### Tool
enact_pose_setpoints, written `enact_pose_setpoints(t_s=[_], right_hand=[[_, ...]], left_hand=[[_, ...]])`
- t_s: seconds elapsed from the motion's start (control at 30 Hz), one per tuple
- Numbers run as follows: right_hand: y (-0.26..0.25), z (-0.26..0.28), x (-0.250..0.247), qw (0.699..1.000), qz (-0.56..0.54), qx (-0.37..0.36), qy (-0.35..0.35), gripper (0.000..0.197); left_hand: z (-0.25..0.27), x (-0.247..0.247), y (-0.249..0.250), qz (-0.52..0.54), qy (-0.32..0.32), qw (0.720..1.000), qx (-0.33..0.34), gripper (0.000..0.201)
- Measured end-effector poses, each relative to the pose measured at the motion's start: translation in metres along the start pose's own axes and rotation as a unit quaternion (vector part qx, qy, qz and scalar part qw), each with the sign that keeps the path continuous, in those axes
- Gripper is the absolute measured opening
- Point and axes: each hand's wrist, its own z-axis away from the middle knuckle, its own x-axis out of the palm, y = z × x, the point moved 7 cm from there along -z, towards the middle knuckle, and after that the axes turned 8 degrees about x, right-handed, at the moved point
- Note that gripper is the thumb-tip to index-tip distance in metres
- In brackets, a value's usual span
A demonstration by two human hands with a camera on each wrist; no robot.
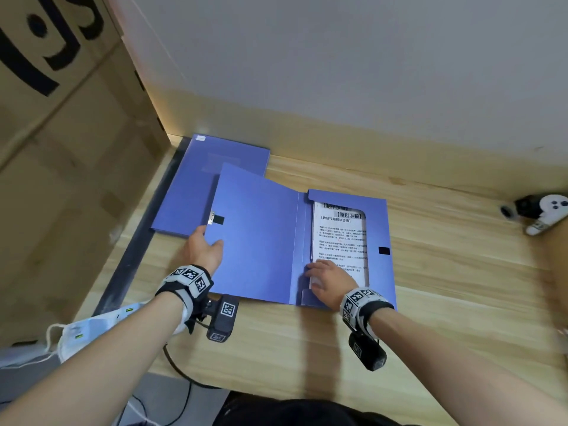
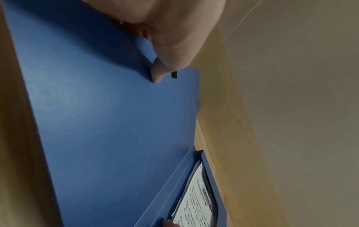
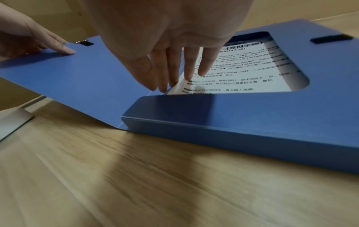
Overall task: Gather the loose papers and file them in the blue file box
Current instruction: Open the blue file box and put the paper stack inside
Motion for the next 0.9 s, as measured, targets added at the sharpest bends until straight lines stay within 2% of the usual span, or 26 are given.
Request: enact_pose_setpoints(t_s=[0.17, 0.37, 0.53, 0.67, 0.77, 0.9], right_hand=[[0.006, 0.013, -0.009, 0.996, -0.077, -0.013, 0.03, 0.05], [0.053, 0.039, -0.025, 0.986, -0.144, 0.019, 0.078, 0.049], [0.092, 0.061, -0.044, 0.977, -0.17, 0.042, 0.126, 0.045], [0.119, 0.075, -0.061, 0.962, -0.213, 0.064, 0.156, 0.047], [0.135, 0.08, -0.071, 0.95, -0.246, 0.078, 0.174, 0.046], [0.149, 0.079, -0.082, 0.922, -0.326, 0.071, 0.196, 0.033]], left_hand=[[0.014, -0.004, 0.026, 0.003, 0.015, 0.999, 0.032, 0.034], [0.051, 0.003, 0.082, -0.002, -0.008, 0.995, 0.101, 0.026], [0.097, 0.051, 0.14, -0.018, -0.101, 0.979, 0.175, 0.027], [0.129, 0.099, 0.169, 0.018, -0.171, 0.967, 0.188, 0.036], [0.145, 0.129, 0.182, 0.028, -0.189, 0.962, 0.194, 0.048], [0.15, 0.16, 0.189, -0.01, -0.181, 0.958, 0.222, 0.05]])
